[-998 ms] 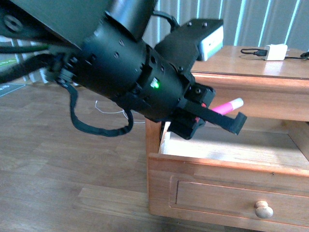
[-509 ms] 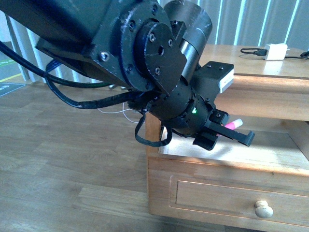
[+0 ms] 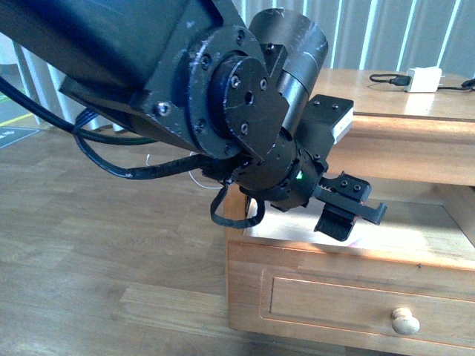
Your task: Place pink marker in drawer with both arms
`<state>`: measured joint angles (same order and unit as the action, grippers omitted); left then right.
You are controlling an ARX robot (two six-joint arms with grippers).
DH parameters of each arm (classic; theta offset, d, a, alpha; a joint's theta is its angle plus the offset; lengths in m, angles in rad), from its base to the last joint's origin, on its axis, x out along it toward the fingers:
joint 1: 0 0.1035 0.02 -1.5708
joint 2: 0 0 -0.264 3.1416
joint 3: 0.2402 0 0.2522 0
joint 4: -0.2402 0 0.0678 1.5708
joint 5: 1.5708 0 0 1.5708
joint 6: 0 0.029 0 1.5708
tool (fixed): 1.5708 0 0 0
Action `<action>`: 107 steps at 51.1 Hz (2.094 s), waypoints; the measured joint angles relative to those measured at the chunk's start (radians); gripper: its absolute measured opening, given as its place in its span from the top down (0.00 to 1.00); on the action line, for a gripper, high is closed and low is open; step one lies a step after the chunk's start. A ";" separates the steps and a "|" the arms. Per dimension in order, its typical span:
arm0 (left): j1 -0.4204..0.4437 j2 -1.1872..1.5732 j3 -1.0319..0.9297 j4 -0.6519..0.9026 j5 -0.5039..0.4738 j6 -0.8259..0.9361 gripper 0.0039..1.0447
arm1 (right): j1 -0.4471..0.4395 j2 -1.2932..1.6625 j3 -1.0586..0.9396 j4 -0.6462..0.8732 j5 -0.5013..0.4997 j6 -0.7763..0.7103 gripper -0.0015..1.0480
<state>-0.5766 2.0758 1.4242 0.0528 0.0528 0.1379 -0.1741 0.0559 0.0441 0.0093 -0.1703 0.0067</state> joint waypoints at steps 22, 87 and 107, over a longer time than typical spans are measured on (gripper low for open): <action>0.099 -0.383 -0.341 0.200 -0.055 0.027 0.06 | 0.000 0.000 0.000 0.000 0.000 0.000 0.08; 0.307 -1.542 -1.272 0.327 -0.315 -0.154 0.49 | 0.000 0.000 0.000 0.000 0.000 0.000 0.08; 0.533 -1.744 -1.368 0.220 -0.067 -0.143 0.96 | 0.000 0.000 0.000 0.000 0.000 0.000 0.08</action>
<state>-0.0433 0.3321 0.0559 0.2729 -0.0143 -0.0048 -0.1741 0.0559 0.0441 0.0093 -0.1699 0.0067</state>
